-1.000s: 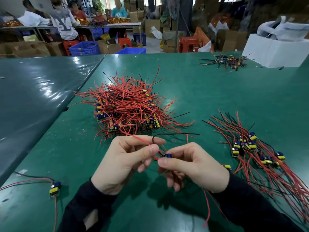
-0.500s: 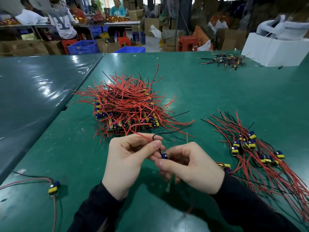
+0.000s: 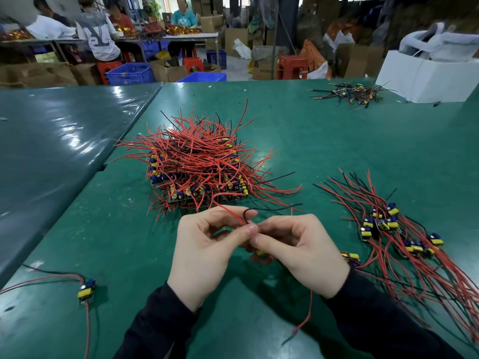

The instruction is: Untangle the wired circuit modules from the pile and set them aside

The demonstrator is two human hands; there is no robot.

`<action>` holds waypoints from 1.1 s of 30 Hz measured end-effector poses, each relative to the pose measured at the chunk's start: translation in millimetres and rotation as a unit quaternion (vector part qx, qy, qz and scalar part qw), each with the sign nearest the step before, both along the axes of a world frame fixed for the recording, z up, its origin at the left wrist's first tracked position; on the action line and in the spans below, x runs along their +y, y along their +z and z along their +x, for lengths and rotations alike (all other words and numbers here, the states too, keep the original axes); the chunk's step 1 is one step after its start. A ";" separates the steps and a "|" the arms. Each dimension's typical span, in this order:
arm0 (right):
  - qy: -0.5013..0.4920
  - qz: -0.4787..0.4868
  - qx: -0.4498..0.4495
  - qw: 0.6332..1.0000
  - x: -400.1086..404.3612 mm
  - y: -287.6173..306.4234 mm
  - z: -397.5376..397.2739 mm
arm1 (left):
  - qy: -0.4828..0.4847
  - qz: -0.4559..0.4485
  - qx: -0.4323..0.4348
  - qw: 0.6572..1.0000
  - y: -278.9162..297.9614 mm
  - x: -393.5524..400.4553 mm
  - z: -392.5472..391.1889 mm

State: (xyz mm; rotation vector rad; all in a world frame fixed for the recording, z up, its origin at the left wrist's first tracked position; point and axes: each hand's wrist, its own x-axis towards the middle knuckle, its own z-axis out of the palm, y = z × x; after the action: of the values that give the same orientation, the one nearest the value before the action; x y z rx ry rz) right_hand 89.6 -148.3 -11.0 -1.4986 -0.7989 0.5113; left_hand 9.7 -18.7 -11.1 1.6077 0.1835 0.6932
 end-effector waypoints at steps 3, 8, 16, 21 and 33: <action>-0.021 -0.010 -0.021 1.000 1.2 -4.5 -3.0 | 0.052 0.052 -0.009 0.997 -3.9 -1.2 -0.2; -0.046 -0.009 -0.030 0.998 2.7 -6.1 -5.1 | 0.072 0.066 0.010 0.995 -4.0 -2.9 -0.7; -0.010 -0.036 -0.013 0.999 0.8 -2.6 -6.9 | -0.021 -0.025 0.039 0.999 4.1 7.4 -2.8; 0.007 -0.051 0.007 0.999 1.0 1.0 -6.4 | -0.004 0.012 0.018 1.000 3.2 5.0 -3.2; 0.056 -0.088 -0.074 0.992 0.0 -0.3 -11.3 | 0.056 -0.044 0.030 0.997 -1.9 5.4 -1.3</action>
State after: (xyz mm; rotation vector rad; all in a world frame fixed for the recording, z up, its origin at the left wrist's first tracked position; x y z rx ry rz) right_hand 78.3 -148.2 -11.3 -1.6753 -0.9782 0.5716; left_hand 8.4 -13.3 -13.1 1.5438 0.3451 0.7140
